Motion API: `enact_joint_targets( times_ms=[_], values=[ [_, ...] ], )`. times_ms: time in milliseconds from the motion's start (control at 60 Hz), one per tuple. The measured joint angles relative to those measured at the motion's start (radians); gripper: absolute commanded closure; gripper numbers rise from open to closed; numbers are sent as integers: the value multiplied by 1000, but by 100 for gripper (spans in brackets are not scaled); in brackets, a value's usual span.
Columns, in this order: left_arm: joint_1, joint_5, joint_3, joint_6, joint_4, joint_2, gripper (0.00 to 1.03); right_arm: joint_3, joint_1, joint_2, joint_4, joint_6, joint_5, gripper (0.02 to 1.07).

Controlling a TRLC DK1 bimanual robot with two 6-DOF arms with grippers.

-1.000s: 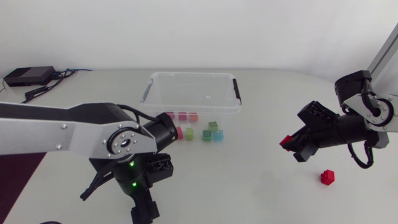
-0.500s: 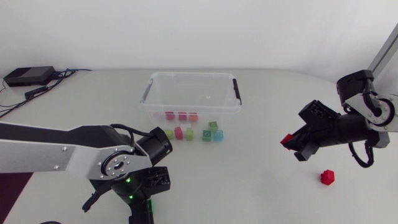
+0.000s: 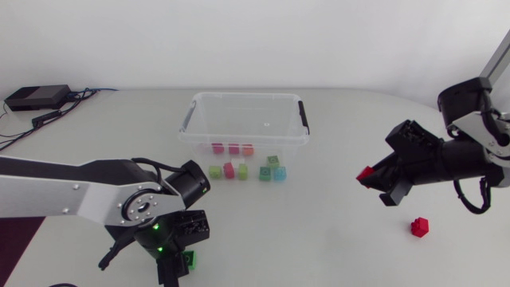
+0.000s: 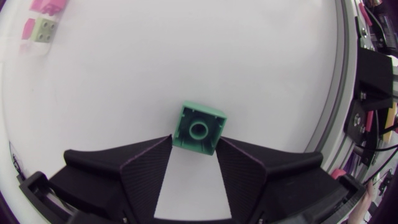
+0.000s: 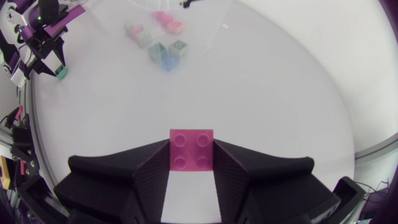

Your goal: Pick up the duplo bricks and place them in the container

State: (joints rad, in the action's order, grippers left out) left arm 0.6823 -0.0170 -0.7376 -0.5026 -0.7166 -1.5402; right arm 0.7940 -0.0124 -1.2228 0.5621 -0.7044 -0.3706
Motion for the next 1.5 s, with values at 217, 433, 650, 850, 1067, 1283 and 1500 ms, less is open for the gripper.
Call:
enact_joint_targets(
  times_ms=[217, 433, 650, 850, 1067, 1283, 1500],
  values=[
    [-35, 0, -80, -16, -126, 183, 60, 164, 140, 28, 5, 116, 2, 85],
    [-69, 19, -183, -27, -169, 270, 59, 295, 292, -64, -54, 210, 57, 85],
    [-80, 19, -145, -64, -144, 270, 5, 403, 393, -203, -111, 253, 106, 85],
    [-77, 19, -57, -89, -77, 270, 5, 515, 412, -346, -158, 265, 126, 26],
    [-38, 13, 70, -133, 61, 258, 5, 567, 449, -427, -170, 287, 166, 11],
    [-37, 7, 121, -180, 150, 215, 5, 462, 454, -235, -160, 290, 167, 11],
    [-23, 7, 137, -203, 211, 149, 9, 278, 407, -13, -119, 282, 158, 11]
  ],
)
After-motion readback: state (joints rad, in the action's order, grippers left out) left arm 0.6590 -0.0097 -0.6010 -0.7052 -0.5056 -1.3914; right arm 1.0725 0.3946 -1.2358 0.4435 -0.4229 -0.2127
